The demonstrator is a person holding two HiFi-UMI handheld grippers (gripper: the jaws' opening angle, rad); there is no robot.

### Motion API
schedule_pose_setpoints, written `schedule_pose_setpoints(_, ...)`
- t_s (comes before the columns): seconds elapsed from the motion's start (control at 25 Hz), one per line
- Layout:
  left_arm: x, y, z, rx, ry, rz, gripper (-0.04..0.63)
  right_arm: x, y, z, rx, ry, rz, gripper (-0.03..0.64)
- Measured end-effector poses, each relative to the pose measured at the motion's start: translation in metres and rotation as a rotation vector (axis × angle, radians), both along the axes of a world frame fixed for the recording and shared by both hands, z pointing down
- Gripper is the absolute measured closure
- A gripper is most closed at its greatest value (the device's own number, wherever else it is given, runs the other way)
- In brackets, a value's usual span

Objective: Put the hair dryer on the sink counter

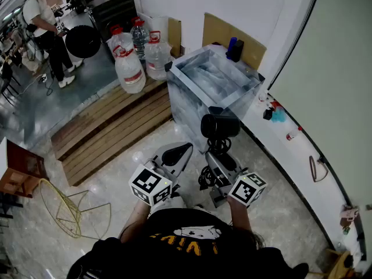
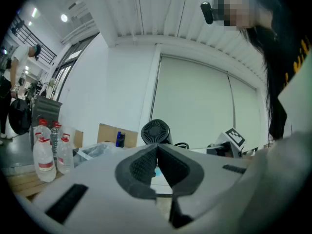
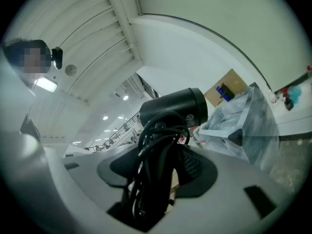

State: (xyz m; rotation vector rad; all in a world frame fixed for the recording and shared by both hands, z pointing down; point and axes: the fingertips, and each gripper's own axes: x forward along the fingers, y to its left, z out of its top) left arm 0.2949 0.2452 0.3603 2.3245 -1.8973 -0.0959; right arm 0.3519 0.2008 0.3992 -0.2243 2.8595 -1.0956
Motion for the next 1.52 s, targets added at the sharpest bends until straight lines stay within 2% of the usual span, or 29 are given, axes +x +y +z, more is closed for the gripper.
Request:
schedule_pose_setpoints(0.2, -0.012, 0.001, 0.002, 0.004, 0.000, 0.010, 0.589, -0.013, 0.002, 0.001, -0.005, -0.011, 0.010, 0.399)
schedule_pose_setpoints(1.0, -0.110, 0.026, 0.012, 0.008, 0.016, 0.026, 0.589, -0.103, 0.020, 0.005, -0.017, -0.013, 0.043, 0.399)
schedule_pose_setpoints(1.52, -0.168, 0.015, 0.032, -0.032, 0.064, -0.060, 0.589, -0.161, 0.000, 0.020, -0.056, 0.023, -0.032, 0.399)
